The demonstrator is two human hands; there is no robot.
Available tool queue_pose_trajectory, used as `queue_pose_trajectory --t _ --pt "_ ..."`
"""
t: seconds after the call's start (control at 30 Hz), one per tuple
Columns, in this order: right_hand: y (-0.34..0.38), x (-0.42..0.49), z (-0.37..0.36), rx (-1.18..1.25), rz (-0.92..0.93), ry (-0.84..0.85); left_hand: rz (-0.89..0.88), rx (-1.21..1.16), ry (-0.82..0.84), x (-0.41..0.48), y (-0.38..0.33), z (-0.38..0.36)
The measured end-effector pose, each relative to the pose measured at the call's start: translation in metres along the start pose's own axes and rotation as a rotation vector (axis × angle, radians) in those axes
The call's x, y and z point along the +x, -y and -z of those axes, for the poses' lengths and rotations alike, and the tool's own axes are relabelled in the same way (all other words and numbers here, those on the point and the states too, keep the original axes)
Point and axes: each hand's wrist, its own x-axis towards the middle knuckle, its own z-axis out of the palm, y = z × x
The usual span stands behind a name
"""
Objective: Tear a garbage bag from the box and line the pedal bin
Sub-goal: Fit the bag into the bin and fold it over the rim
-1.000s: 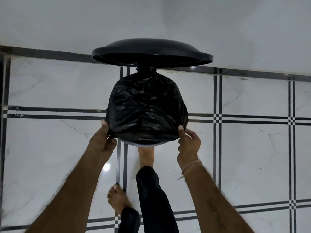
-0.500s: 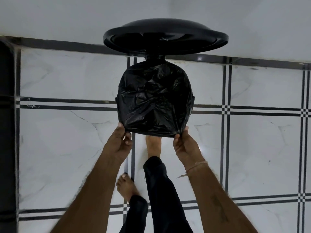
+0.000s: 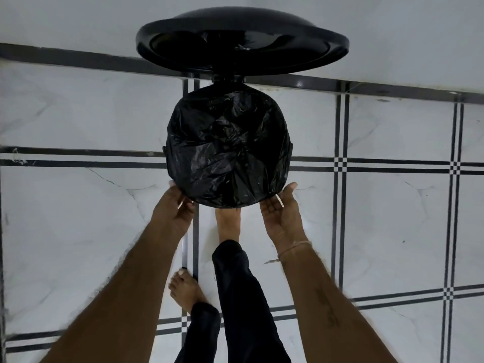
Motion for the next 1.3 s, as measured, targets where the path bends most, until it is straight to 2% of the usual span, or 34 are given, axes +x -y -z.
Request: queue_pose_trajectory --t 0.2,0.4,0.5,0.6,0.8,0.93,1.0,1.1,1.2,1.3 --pt "0.014 0.018 -0.005 -0.125 0.09 0.004 -0.057 0.001 0.051 -0.004 -0.014 -0.003" --pt "0.037 0.049 -0.027 -0.262 0.103 -0.162 -0.073 0.034 -0.017 0.01 -0.02 0.0" --pt "0.046 0.039 -0.031 -0.28 0.196 -0.101 -0.174 0.078 -0.079 0.014 -0.026 -0.003" --pt "0.051 0.031 -0.033 -0.4 0.354 -0.058 -0.32 0.143 -0.039 0.011 -0.035 -0.015" --pt "0.062 0.045 -0.053 -0.551 0.522 -0.123 -0.481 0.229 -0.102 0.024 -0.054 -0.023" --pt "0.069 0.056 -0.052 -0.623 0.572 -0.176 -0.503 0.328 -0.131 0.033 -0.065 -0.024" --pt "0.072 0.057 -0.053 -0.654 0.607 -0.204 -0.5 0.373 -0.056 0.032 -0.07 -0.028" --pt "0.077 0.055 -0.069 -0.735 0.675 -0.064 -0.446 0.427 0.03 0.029 -0.079 -0.043" --pt "0.084 0.06 -0.091 -0.825 0.611 0.082 -0.406 0.449 0.065 0.03 -0.091 -0.056" --pt "0.093 0.074 -0.107 -0.751 0.465 0.075 -0.297 0.401 0.06 0.037 -0.105 -0.06"
